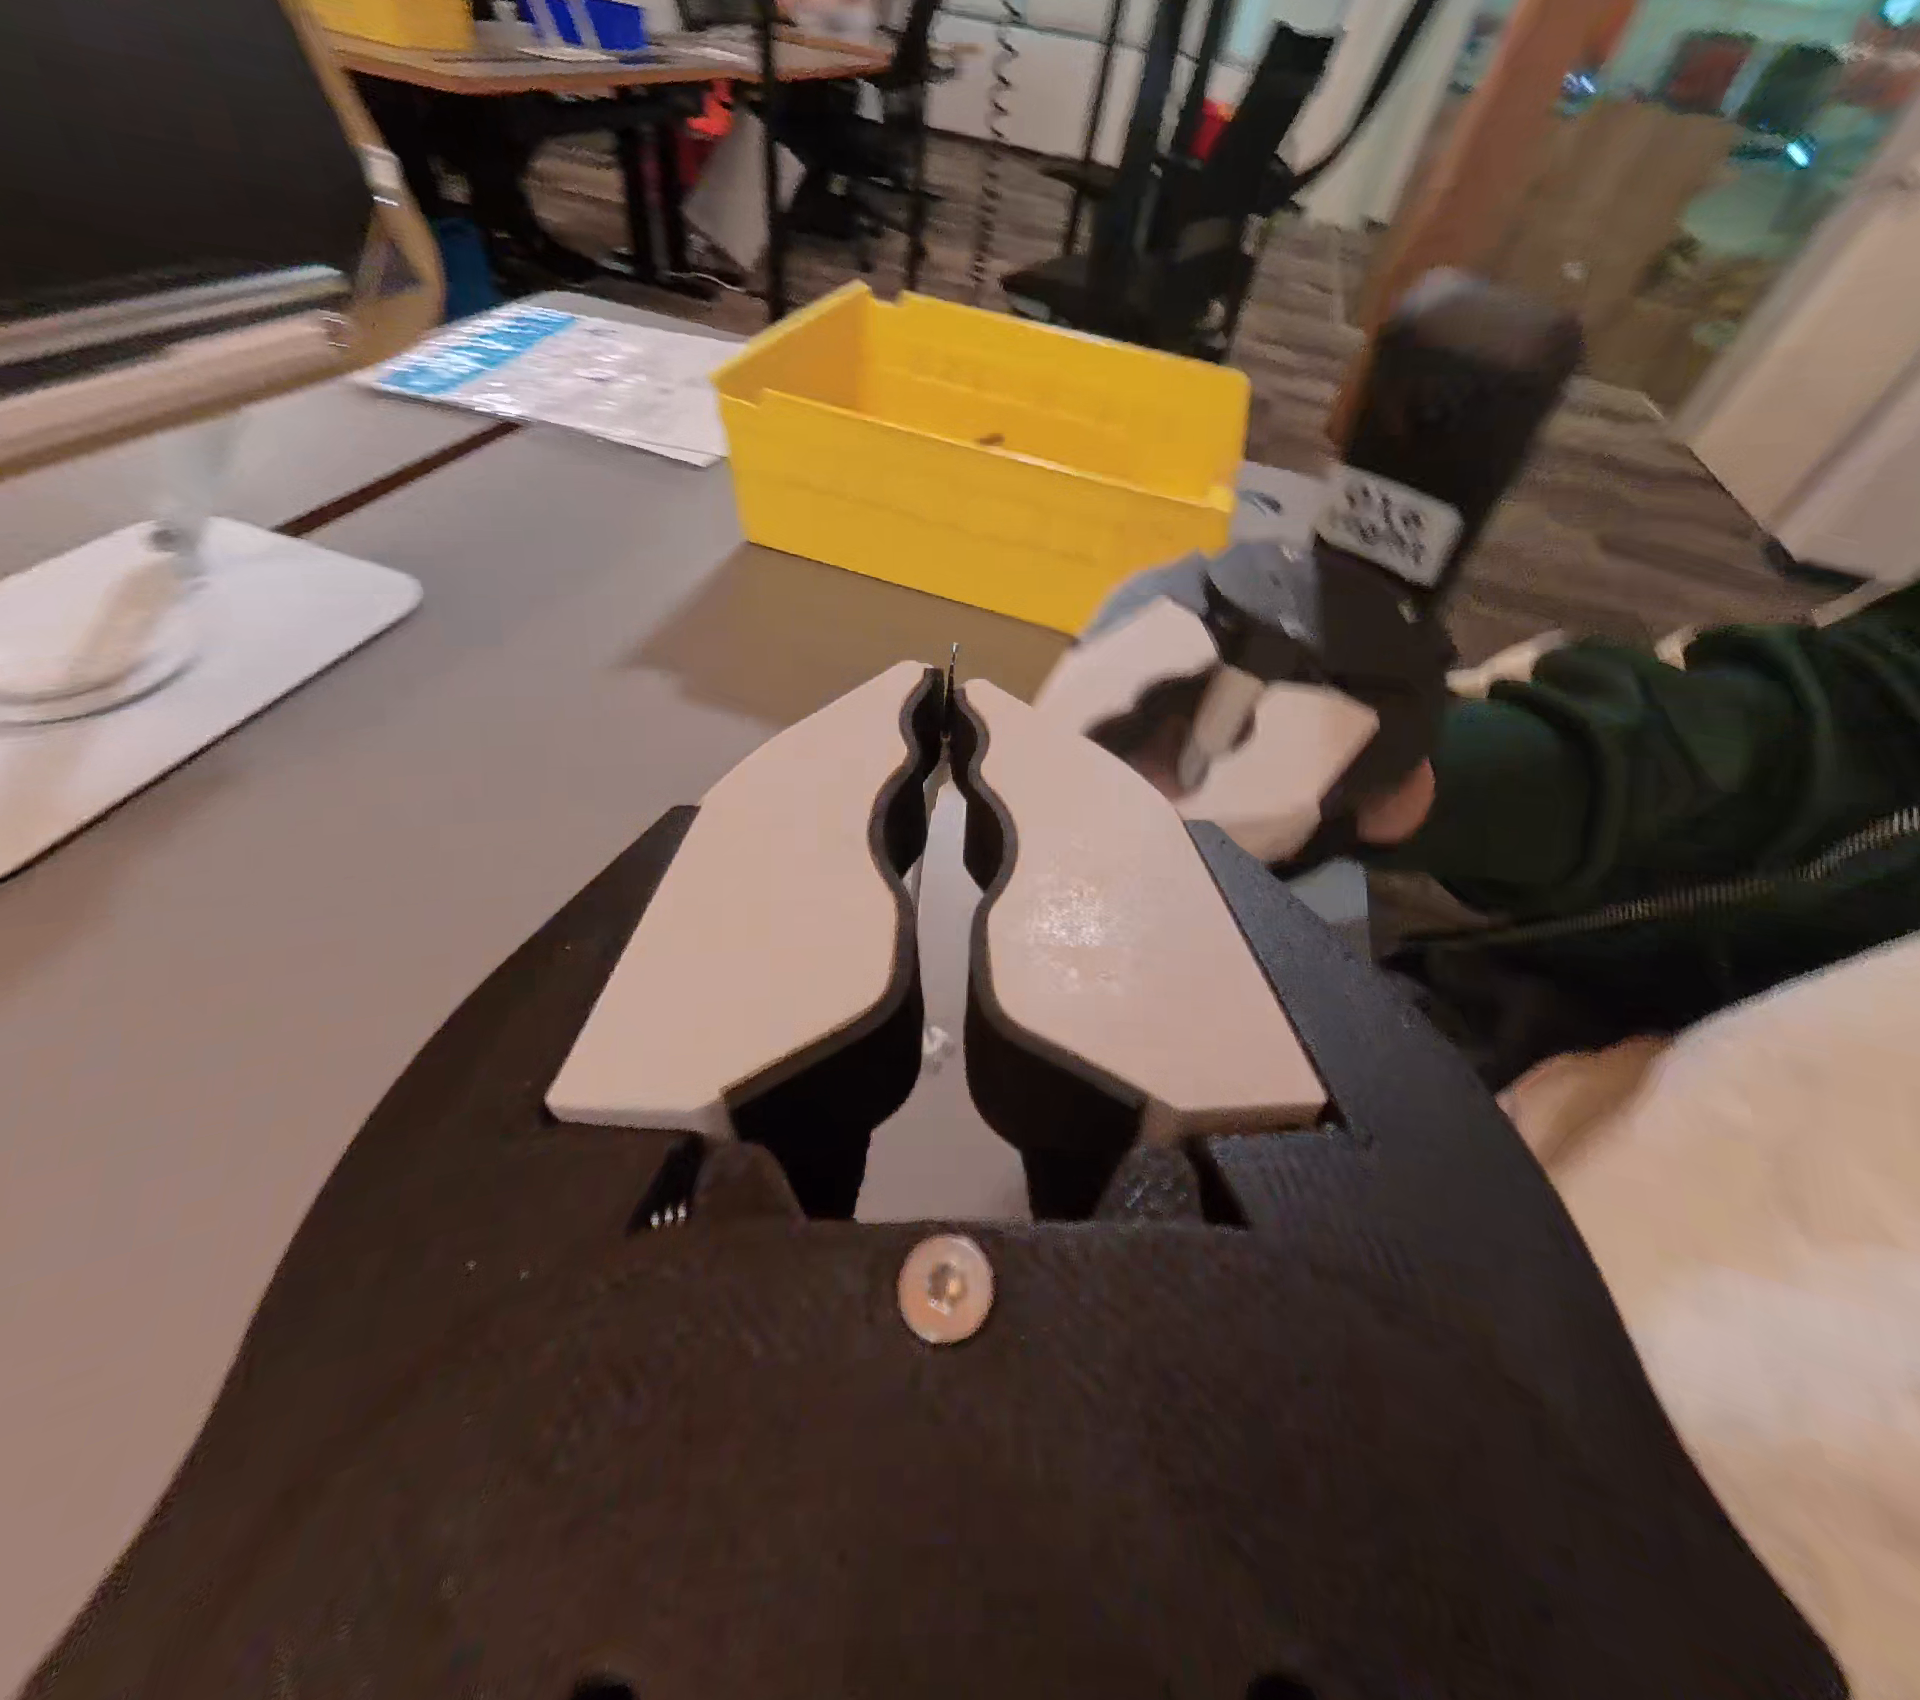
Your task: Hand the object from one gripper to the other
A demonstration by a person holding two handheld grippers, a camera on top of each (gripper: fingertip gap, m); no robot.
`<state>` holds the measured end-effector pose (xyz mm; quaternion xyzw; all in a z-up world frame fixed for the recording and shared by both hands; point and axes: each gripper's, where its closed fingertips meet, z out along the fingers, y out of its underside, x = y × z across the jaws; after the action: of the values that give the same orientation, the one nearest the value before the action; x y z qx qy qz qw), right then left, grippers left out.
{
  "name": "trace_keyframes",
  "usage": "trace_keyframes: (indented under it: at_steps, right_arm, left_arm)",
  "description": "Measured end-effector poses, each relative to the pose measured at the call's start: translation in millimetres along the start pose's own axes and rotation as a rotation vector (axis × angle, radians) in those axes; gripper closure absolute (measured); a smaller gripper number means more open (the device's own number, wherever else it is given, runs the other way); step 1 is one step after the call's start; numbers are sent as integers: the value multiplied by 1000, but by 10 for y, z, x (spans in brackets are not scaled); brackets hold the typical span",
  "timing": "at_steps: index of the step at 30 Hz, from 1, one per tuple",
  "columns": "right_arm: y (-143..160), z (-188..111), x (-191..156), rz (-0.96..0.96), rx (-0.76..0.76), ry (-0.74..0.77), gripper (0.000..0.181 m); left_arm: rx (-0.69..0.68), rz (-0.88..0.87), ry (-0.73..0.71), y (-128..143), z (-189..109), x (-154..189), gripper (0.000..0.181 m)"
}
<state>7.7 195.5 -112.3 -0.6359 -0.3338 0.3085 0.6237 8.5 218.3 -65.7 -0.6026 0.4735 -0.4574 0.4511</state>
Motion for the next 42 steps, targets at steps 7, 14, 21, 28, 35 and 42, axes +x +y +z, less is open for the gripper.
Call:
trace_keyframes:
  at_steps: [7,14,21,28,35,42]
  right_arm:
    - [85,-15,-173,57,-31,-187,158]
    - [139,72,-382,9,-64,-268,178]
    - [87,72,-369,52,-43,-283,180]
    - [-90,-69,-130,125,45,-240,180]
    - [-102,-124,0,135,46,-200,180]
    - [-87,-114,14,140,42,-182,180]
  left_arm:
    - [50,-47,162,287,12,322,179]
    - [79,-50,273,210,-31,601,179]
    - [126,-97,269,196,-28,505,155]
    - [102,-141,208,450,33,287,134]
    - [-109,-62,187,863,167,284,179]
    - [-125,-11,182,911,264,371,172]
